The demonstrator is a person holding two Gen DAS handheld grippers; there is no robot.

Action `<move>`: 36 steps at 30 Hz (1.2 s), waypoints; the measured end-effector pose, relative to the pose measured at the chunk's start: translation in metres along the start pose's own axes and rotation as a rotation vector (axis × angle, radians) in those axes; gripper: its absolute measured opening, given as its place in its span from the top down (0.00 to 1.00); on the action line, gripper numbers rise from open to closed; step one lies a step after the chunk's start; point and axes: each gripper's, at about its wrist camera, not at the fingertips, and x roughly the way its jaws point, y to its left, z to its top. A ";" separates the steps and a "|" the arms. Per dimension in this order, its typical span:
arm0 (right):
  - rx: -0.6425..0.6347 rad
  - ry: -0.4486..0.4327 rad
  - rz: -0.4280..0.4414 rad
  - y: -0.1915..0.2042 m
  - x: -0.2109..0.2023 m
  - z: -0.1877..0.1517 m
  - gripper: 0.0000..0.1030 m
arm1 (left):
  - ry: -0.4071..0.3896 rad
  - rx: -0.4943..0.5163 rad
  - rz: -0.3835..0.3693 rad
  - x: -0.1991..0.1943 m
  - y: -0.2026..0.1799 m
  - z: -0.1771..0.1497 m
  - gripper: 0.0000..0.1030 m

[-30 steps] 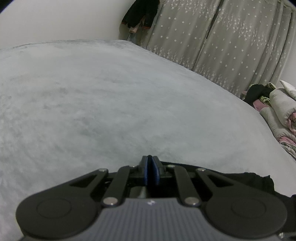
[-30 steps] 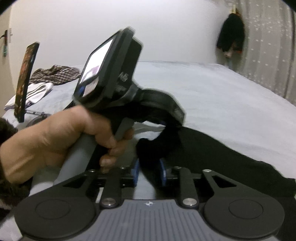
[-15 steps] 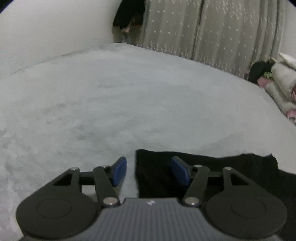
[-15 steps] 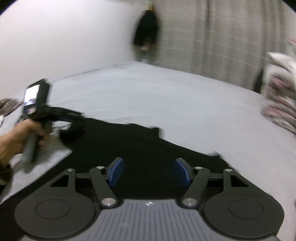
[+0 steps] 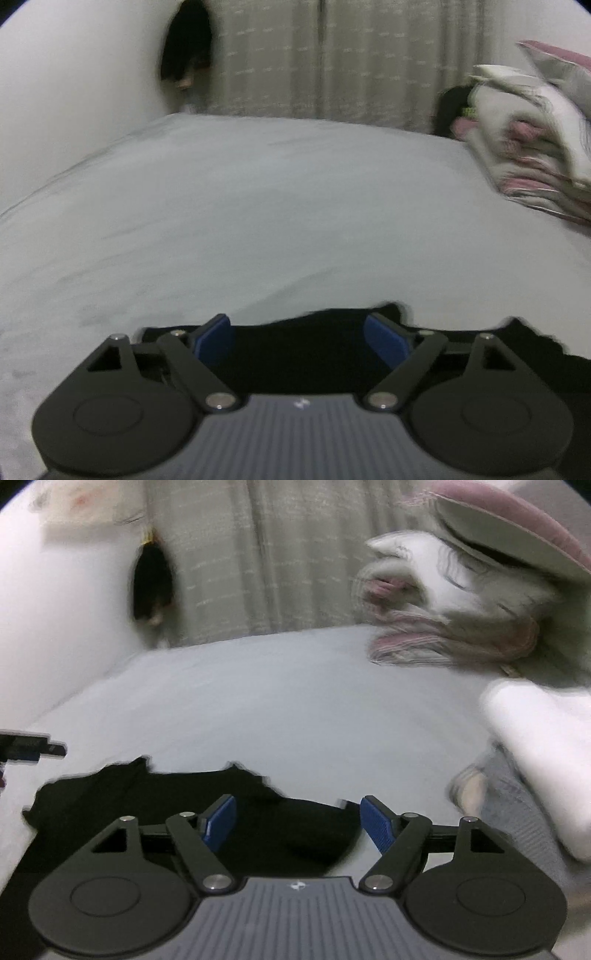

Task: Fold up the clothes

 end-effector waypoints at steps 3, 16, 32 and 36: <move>0.110 -0.005 -0.028 -0.035 -0.004 -0.002 0.27 | -0.004 0.045 -0.085 0.003 -0.045 -0.007 0.18; 0.071 -0.007 0.078 0.013 0.045 -0.016 0.64 | 0.030 0.160 -0.289 0.077 -0.157 -0.020 0.40; -0.042 0.161 -0.117 -0.027 0.011 -0.014 0.71 | 0.013 0.166 -0.243 0.121 -0.156 -0.023 0.39; 0.041 0.118 -0.017 -0.026 0.014 -0.011 0.55 | 0.013 0.138 -0.301 0.124 -0.152 -0.020 0.40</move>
